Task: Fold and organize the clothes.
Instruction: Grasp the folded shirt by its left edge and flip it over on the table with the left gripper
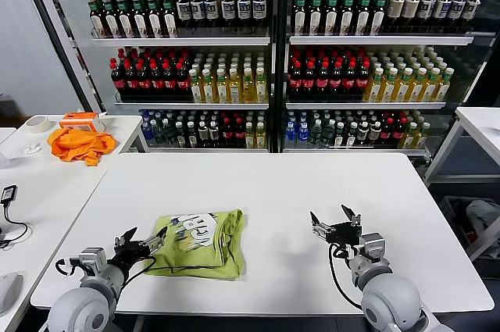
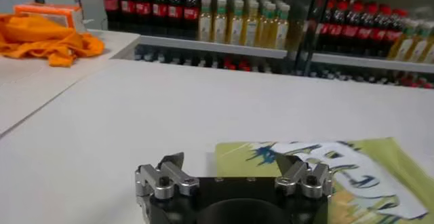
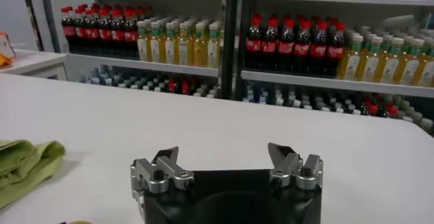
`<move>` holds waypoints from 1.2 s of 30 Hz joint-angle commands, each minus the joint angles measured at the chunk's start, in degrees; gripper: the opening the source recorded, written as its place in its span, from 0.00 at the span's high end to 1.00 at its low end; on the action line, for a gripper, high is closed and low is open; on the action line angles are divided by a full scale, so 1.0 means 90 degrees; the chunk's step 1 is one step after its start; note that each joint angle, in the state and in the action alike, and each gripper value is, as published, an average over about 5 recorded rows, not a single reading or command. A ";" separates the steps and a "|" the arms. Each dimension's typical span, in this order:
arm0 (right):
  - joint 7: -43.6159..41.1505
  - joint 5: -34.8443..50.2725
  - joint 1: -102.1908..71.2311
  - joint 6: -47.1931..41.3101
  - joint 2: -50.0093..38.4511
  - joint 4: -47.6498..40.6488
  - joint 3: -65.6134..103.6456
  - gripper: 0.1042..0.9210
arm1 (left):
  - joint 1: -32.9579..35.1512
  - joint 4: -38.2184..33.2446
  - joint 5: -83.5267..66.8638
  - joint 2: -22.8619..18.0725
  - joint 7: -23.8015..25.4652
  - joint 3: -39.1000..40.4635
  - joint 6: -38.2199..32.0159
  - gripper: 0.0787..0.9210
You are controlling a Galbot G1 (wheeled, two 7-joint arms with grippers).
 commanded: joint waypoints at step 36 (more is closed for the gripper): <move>0.0219 0.0253 0.0080 -0.0156 0.0215 0.0071 -0.0105 0.12 | -0.0140 0.0475 0.1153 -0.0234 0.0136 0.0874 -0.0125 0.75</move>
